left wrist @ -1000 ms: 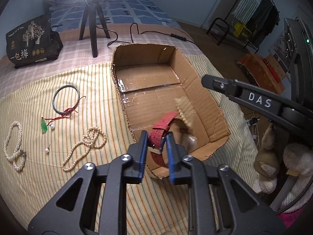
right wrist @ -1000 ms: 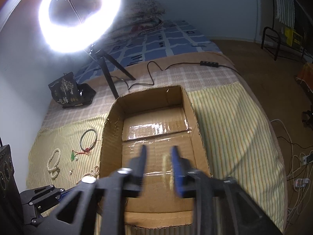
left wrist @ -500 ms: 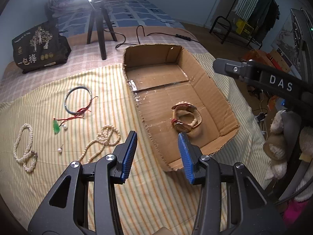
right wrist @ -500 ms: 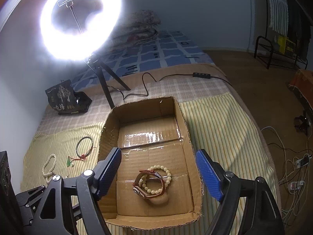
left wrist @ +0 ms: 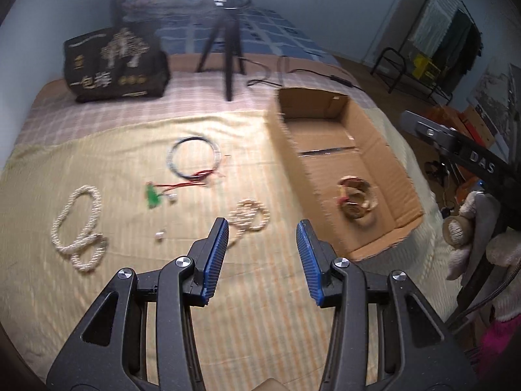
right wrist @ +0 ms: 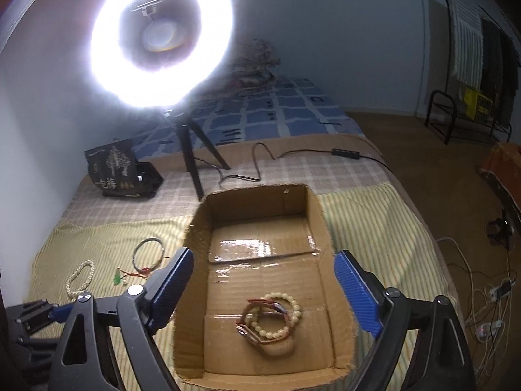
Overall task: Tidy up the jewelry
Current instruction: 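Move the left gripper to the white pearl necklace while the right gripper closes on the small pearl strand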
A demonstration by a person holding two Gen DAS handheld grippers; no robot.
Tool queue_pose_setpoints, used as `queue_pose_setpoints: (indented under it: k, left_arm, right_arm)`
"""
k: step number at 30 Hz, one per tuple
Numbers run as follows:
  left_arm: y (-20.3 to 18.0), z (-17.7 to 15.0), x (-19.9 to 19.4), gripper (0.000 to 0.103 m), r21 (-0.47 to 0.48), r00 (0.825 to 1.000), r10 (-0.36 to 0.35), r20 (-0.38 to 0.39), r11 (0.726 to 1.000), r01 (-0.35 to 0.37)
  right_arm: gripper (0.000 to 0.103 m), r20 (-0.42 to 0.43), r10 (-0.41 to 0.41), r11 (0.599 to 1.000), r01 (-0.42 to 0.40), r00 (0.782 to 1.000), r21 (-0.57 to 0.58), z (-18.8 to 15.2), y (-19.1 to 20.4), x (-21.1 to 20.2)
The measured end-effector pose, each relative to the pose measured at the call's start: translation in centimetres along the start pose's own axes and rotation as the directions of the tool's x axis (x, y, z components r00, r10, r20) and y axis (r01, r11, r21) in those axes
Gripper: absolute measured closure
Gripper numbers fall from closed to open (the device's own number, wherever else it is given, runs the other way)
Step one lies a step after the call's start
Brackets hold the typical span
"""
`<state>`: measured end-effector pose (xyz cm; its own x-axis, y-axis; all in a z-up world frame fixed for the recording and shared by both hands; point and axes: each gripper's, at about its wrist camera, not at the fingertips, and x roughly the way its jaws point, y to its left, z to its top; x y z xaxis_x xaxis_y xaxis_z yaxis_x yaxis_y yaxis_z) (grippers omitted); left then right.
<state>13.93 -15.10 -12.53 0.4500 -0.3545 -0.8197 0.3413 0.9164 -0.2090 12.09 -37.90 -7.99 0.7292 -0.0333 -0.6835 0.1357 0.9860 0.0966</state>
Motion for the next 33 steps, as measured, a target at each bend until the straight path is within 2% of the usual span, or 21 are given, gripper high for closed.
queue_pose_setpoints:
  k: [8, 14, 18, 21, 23, 28, 33]
  left_arm:
    - [6.1, -0.3, -1.8, 0.059, -0.071, 0.997, 0.080, 0.007, 0.994, -0.079]
    - [10.5, -0.9, -2.4, 0.059, -0.142, 0.993, 0.118, -0.014, 0.983, -0.119]
    - [12.8, -1.1, -3.0, 0.059, -0.182, 0.991, 0.130, -0.019, 0.974, -0.131]
    - [14.2, -1.2, -3.2, 0.059, -0.213, 0.991, 0.127, -0.028, 0.968, -0.130]
    - [15.1, -1.3, -3.1, 0.059, -0.236, 0.992, 0.121, -0.039, 0.964, -0.126]
    - [17.0, -1.6, -2.9, 0.059, -0.291, 0.991, 0.119, -0.063, 0.948, -0.133]
    - [18.8, -1.9, -2.5, 0.059, -0.339, 0.989, 0.116, -0.087, 0.930, -0.139]
  right_arm:
    - [0.008, -0.038, 0.074, 0.992, -0.077, 0.997, -0.098, 0.0, 4.6, 0.9]
    - [0.008, -0.133, 0.160, 0.971, -0.180, 0.978, -0.160, -0.6, 8.8, 2.3]
    - [0.009, -0.202, 0.231, 0.954, -0.263, 0.952, -0.147, -1.5, 10.9, 3.2]
    - [0.015, -0.279, 0.284, 0.936, -0.329, 0.917, -0.128, -2.5, 12.6, 4.3]
    - [0.015, -0.330, 0.300, 0.926, -0.356, 0.895, -0.123, -3.2, 13.6, 5.1]
    - [0.015, -0.435, 0.271, 0.932, -0.348, 0.858, -0.105, -5.1, 15.1, 7.4]
    - [0.015, -0.498, 0.272, 0.946, -0.323, 0.823, -0.017, -6.0, 14.7, 9.7]
